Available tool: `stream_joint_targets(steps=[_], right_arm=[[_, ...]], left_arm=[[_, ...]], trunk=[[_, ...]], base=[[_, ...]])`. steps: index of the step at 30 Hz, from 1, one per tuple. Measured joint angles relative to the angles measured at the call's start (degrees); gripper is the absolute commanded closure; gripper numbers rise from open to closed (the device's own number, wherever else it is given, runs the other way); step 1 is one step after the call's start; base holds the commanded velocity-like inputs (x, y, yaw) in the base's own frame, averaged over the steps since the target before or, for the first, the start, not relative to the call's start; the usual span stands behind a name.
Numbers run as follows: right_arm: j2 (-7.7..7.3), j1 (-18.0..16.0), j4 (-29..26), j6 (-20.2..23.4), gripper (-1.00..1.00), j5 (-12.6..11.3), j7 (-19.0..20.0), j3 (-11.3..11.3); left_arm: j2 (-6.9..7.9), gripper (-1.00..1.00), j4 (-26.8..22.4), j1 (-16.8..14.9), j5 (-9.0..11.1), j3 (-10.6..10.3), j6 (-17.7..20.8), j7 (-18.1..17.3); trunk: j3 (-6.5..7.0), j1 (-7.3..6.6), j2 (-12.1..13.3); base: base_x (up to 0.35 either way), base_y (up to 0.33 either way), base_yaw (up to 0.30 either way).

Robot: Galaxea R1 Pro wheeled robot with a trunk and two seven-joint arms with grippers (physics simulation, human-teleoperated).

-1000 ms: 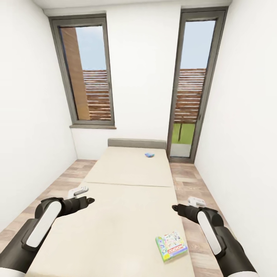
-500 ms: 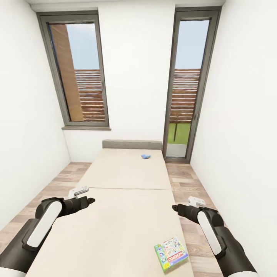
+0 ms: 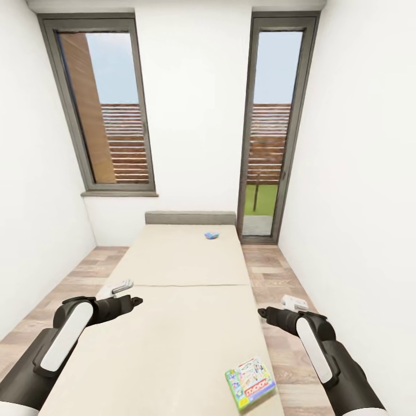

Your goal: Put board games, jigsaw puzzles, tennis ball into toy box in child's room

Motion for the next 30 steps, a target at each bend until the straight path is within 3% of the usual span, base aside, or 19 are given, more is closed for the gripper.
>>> stream_joint_targets(steps=[30], right_arm=[[0.14, -0.12, 0.08, 0.01, -1.00, -0.04, -0.17, -0.08]], left_arm=[[0.00, -1.00, -0.01, 0.00, 0.03, 0.02, 0.01, 0.00]], trunk=[[0.00, 0.01, 0.00]], base=[[0.009, -0.006, -0.002]])
